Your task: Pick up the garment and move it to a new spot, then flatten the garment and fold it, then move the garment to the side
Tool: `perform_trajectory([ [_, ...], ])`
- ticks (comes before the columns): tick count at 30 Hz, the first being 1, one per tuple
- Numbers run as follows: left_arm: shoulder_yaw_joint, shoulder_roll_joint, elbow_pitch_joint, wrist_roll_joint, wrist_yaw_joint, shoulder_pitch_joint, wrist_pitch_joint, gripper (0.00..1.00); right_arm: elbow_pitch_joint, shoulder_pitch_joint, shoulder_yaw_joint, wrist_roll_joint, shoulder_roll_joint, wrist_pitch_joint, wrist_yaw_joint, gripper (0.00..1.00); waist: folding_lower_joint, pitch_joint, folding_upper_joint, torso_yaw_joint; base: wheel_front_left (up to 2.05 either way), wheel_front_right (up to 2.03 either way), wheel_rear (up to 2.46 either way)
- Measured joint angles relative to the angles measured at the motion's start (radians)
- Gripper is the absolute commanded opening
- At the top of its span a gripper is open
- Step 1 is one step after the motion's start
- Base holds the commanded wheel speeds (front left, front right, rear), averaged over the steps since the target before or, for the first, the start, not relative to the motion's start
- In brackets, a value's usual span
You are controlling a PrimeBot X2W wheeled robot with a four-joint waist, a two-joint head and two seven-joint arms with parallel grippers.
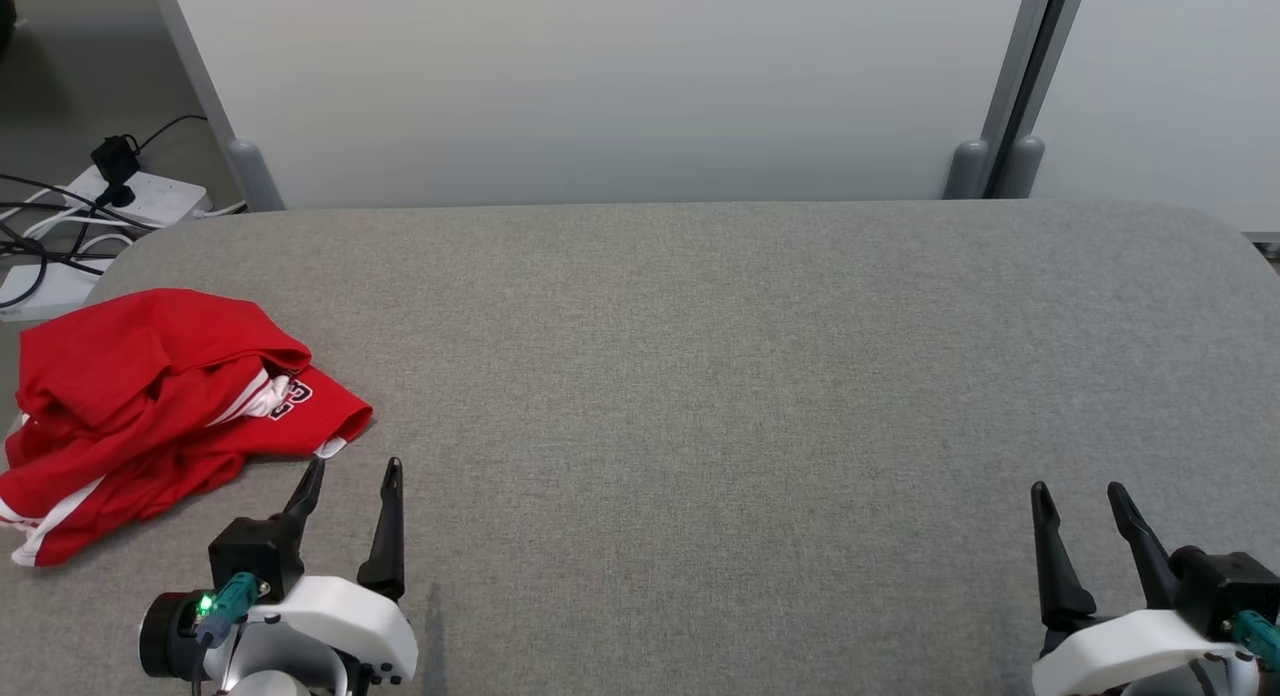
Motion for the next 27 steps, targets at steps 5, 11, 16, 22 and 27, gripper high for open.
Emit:
perform_trajectory([
  [5, -0.003, 0.0, 0.003, 0.018, 0.0, 0.0, 0.0, 1.0, 0.0, 0.0, -0.002, -0.014, 0.0, -0.008, 0.0, 1.0, 0.0, 0.001, 0.0, 0.001, 0.0, 0.0, 0.0],
  [11, -0.002, 0.0, 0.004, 0.01, 0.004, 0.0, 0.0, 1.0, 0.002, 0.0, -0.004, -0.013, 0.0, -0.008, 0.0, 1.0, 0.0, 0.002, 0.0, 0.004, 0.0, 0.0, 0.0],
  [16, -0.005, 0.0, 0.005, 0.0, 0.008, 0.0, 0.006, 1.0, 0.002, 0.0, -0.007, -0.01, 0.0, -0.008, 0.0, 1.0, 0.0, 0.003, 0.0, 0.012, 0.0, 0.0, 0.0],
  [22, -0.006, -0.006, 0.008, -0.018, 0.025, -0.001, 0.006, 1.0, 0.0, -0.001, -0.002, -0.002, -0.002, -0.008, 0.0, 1.0, 0.0, 0.006, 0.0, 0.057, 0.0, 0.0, 0.0],
  [27, -0.005, -0.008, 0.008, -0.028, 0.035, -0.001, 0.005, 1.0, -0.002, -0.006, 0.007, 0.005, -0.004, -0.008, 0.0, 1.0, 0.0, 0.008, 0.0, 0.106, 0.0, 0.0, 0.0],
])
